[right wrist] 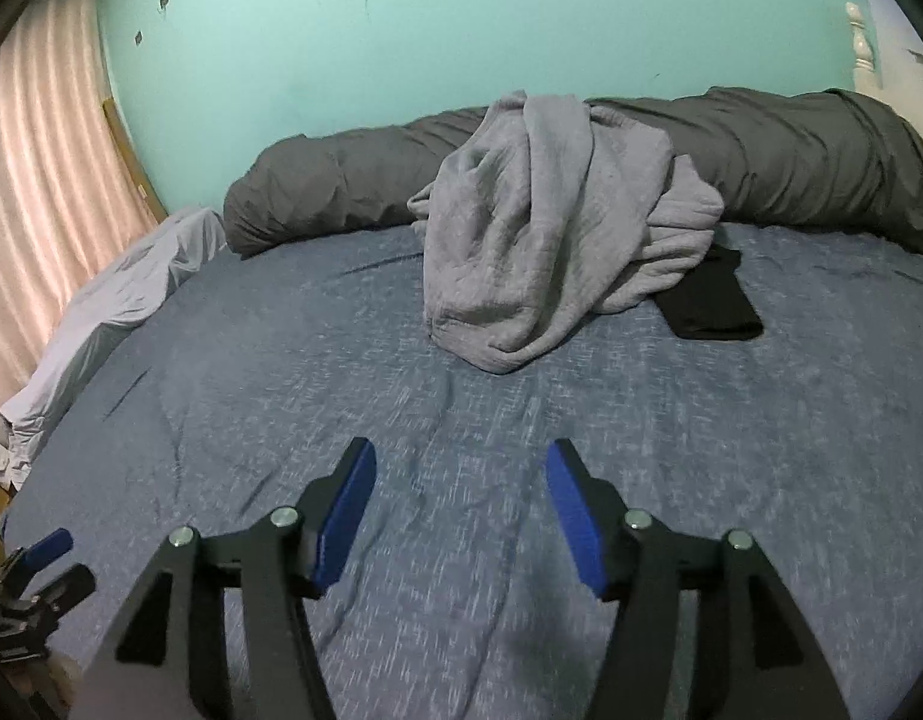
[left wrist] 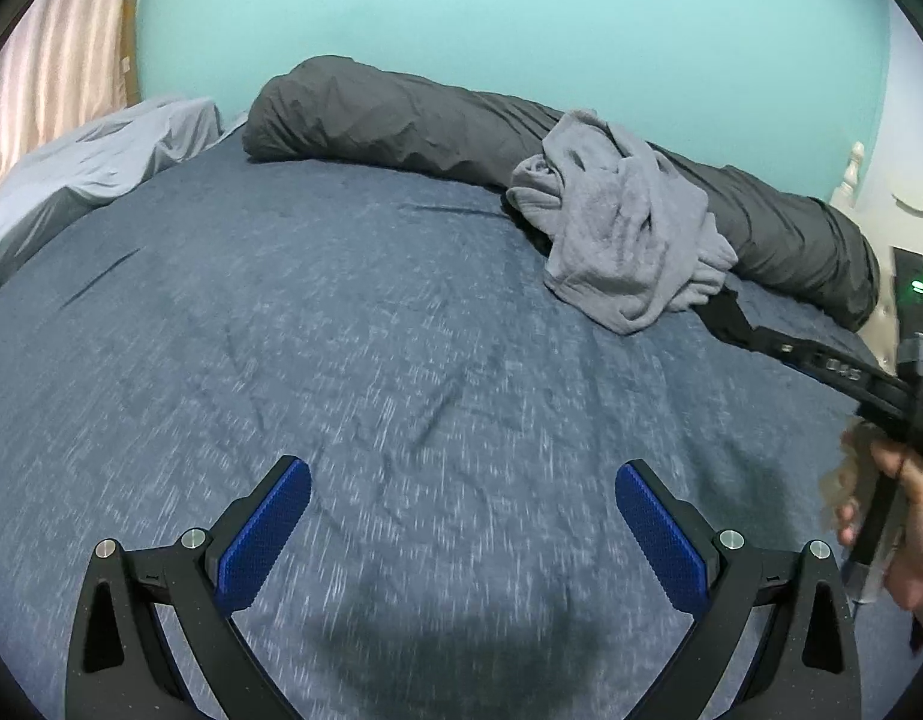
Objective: Fold clothes
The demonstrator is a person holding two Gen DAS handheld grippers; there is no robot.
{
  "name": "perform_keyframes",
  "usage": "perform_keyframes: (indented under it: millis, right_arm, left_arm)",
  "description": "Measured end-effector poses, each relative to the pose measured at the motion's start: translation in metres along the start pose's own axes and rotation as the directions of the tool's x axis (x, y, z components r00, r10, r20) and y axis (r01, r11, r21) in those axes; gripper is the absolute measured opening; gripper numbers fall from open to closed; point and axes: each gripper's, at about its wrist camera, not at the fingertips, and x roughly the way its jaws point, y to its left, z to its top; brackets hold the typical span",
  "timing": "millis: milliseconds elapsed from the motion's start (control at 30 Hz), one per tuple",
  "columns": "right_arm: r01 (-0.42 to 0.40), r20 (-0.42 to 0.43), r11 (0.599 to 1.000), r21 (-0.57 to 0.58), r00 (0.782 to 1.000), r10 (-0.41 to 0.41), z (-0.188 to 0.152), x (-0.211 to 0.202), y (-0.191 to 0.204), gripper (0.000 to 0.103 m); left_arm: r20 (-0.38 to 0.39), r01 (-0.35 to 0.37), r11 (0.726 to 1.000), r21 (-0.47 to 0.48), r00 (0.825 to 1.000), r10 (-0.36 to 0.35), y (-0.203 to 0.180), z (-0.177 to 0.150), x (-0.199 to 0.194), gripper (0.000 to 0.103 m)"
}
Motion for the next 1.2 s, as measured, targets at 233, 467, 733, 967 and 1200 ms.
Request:
perform_keyframes:
  millis: [233,467,733,967,1200]
  right_arm:
    - [0.057,-0.045,0.998,-0.01,0.997,-0.058,0.013,0.094,-0.014,0.064]
    - [0.094,-0.076,0.996,-0.01,0.993,-0.094,0.036,0.164,-0.031,0.064]
    - [0.115,-0.13,0.992,0.041,0.985,-0.109,0.06,0.223,-0.047,0.064]
    - [0.093,-0.138,0.995,0.024,0.986,-0.089,0.064,0.253,-0.048,0.024]
    - [0.006,-0.028,0.995,-0.095,1.0,-0.008,0.056,0.21,-0.023,0.002]
  left_arm:
    - [-0.039,-0.001,1.0,-0.007,0.999,0.001,0.004,0.007,0.055,0.103]
    - [-0.08,-0.001,1.0,-0.017,0.997,0.0,0.008,0.014,0.107,0.103]
    - [-0.11,0.003,1.0,-0.007,0.994,-0.004,0.013,0.029,0.133,0.103]
    - [-0.09,0.004,1.0,0.003,0.996,-0.004,0.021,0.032,0.136,0.103]
    - [-0.07,0.009,1.0,-0.005,0.998,-0.009,0.02,0.026,0.116,0.103]
